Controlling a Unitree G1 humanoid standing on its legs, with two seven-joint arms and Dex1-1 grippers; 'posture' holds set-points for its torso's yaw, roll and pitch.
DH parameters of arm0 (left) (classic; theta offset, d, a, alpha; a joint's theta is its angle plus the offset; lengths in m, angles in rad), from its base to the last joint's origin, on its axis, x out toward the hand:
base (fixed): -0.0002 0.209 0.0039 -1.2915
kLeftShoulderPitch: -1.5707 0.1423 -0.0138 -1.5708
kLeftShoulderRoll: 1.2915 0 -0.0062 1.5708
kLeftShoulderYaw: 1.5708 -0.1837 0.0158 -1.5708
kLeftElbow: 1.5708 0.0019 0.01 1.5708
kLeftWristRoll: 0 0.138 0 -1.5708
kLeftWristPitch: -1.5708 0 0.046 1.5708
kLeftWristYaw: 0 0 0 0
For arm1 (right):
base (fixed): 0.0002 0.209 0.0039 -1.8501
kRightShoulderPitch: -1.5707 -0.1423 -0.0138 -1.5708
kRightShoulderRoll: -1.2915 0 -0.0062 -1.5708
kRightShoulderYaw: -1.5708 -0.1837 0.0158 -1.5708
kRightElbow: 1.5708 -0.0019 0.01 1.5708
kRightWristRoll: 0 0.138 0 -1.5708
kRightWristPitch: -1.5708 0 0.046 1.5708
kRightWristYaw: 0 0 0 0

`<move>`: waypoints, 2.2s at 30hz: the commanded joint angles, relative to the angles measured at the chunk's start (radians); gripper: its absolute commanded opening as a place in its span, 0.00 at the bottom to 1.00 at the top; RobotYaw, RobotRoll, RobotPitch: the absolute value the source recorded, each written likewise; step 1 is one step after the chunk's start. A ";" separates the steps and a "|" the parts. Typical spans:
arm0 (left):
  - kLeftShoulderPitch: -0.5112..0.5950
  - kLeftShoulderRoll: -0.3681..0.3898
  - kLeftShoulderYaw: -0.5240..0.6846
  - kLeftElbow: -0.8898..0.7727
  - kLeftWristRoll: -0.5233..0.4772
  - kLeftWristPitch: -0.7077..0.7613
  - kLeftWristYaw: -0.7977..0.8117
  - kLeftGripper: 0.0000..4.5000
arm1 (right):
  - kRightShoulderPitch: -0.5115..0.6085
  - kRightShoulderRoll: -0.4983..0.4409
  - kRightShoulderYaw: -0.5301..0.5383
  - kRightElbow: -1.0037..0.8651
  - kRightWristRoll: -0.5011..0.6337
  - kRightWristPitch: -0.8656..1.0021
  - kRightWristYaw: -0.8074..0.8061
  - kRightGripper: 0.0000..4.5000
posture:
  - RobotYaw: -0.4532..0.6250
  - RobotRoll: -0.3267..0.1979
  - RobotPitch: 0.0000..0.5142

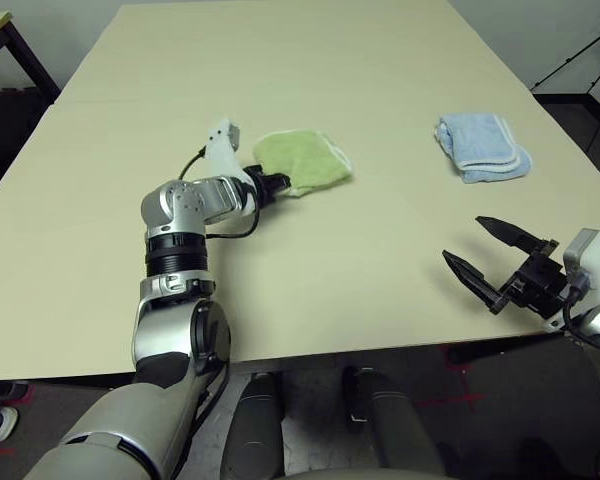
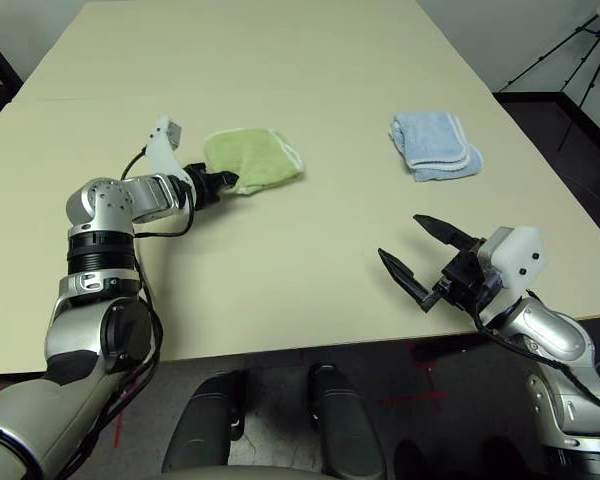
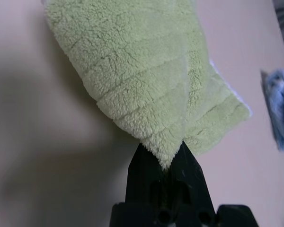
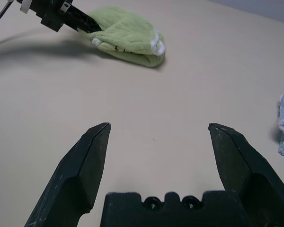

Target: Fold the towel and set it aside.

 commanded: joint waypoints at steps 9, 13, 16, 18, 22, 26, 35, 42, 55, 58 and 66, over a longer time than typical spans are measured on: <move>-0.024 0.028 0.051 0.110 0.053 -0.235 0.192 0.00 | -0.005 -0.010 0.005 0.018 0.001 0.014 0.009 1.00 | 0.43 0.62 0.37; -0.031 0.036 0.070 0.129 0.063 -0.319 0.265 0.00 | -0.009 -0.010 0.007 0.018 0.001 0.016 0.009 1.00 | 0.43 0.62 0.37; -0.032 0.036 0.079 0.130 0.069 -0.368 0.319 0.00 | -0.011 -0.009 0.009 0.017 0.001 0.019 0.009 1.00 | 0.43 0.62 0.38; -0.030 0.035 0.080 0.122 0.075 -0.396 0.350 0.00 | -0.012 -0.010 0.007 0.018 0.002 0.020 0.011 1.00 | 0.44 0.62 0.38; -0.029 0.051 0.080 0.112 0.105 -0.477 0.422 0.00 | -0.010 -0.012 0.003 0.017 0.003 0.022 0.014 1.00 | 0.44 0.62 0.38; -0.030 0.067 0.078 0.107 0.131 -0.526 0.492 0.00 | -0.010 -0.010 0.003 0.016 0.003 0.024 0.015 1.00 | 0.44 0.62 0.38; -0.006 0.050 0.083 0.015 0.148 -0.536 0.621 0.00 | -0.027 0.000 0.019 0.025 0.000 0.024 0.015 1.00 | 0.45 0.62 0.38; 0.021 0.009 0.139 -0.086 0.115 -0.500 0.740 0.00 | -0.032 0.004 0.033 0.037 -0.001 0.017 0.020 1.00 | 0.47 0.62 0.39; 0.026 -0.032 0.216 -0.118 0.059 -0.434 0.850 0.00 | -0.050 -0.007 0.032 0.053 0.006 0.018 0.029 1.00 | 0.47 0.62 0.38; 0.023 -0.025 0.213 -0.104 0.057 -0.426 0.850 0.00 | -0.042 -0.004 0.032 0.044 0.006 0.018 0.027 1.00 | 0.47 0.62 0.38; 0.017 0.009 0.204 -0.077 0.069 -0.407 0.848 0.00 | -0.026 -0.004 0.030 0.031 0.010 0.022 0.024 1.00 | 0.46 0.62 0.38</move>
